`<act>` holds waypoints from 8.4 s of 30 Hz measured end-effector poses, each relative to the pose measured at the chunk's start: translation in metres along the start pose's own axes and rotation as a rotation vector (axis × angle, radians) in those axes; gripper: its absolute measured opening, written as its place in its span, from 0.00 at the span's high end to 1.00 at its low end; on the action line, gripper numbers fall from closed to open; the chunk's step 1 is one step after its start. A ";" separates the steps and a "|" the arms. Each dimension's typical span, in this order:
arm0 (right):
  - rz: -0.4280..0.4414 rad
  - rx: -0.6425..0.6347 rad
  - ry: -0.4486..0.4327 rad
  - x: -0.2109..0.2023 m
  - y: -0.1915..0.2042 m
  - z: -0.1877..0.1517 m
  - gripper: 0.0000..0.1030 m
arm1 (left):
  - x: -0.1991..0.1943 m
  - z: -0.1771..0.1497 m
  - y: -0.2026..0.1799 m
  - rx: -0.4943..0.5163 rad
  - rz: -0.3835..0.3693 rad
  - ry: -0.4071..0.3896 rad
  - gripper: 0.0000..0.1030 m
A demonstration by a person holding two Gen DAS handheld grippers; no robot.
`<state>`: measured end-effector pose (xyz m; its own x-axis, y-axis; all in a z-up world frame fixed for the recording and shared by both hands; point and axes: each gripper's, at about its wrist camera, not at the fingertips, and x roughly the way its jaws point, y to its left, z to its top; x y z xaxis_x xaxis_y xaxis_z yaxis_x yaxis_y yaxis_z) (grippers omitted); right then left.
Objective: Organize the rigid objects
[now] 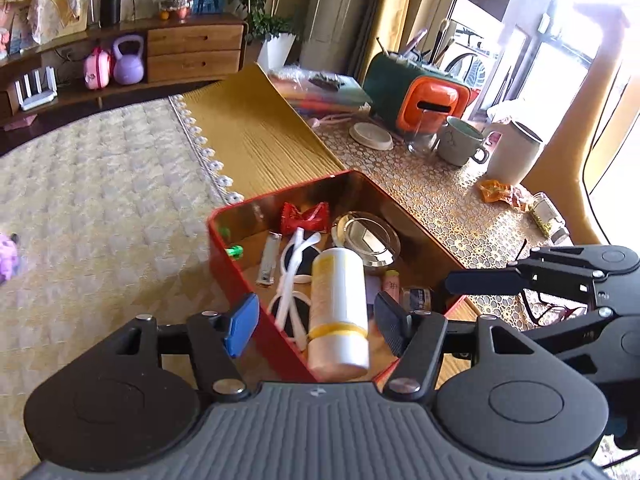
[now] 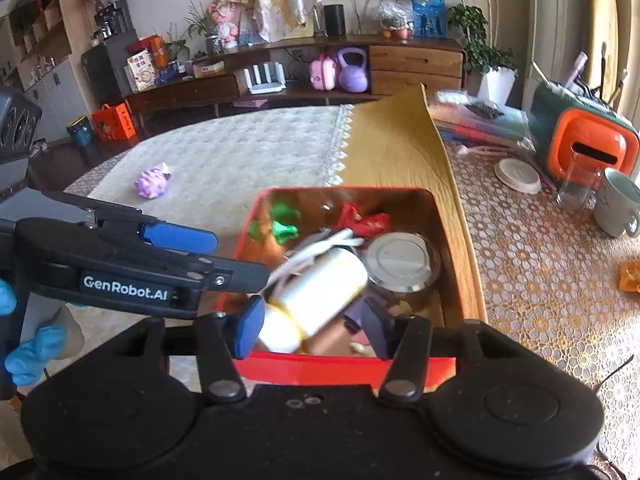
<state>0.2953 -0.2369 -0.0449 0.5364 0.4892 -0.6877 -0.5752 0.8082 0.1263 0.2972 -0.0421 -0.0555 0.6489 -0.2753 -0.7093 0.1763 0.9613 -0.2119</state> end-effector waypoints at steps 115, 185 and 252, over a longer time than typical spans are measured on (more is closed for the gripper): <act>0.149 -0.292 0.079 0.243 0.179 0.100 0.40 | 0.038 -0.002 0.339 -0.033 0.295 -0.126 0.49; -0.109 -0.050 0.017 0.059 -0.034 -0.009 0.38 | 0.095 0.035 -0.010 0.065 0.081 0.017 0.46; -0.034 0.171 -0.377 -0.122 0.023 -0.074 0.00 | -0.121 -0.075 -0.048 0.017 0.106 -0.219 0.00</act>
<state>0.1712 -0.3026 -0.0114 0.7601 0.5215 -0.3877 -0.4596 0.8532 0.2467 0.1544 -0.0555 -0.0099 0.8091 -0.1653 -0.5640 0.1096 0.9852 -0.1315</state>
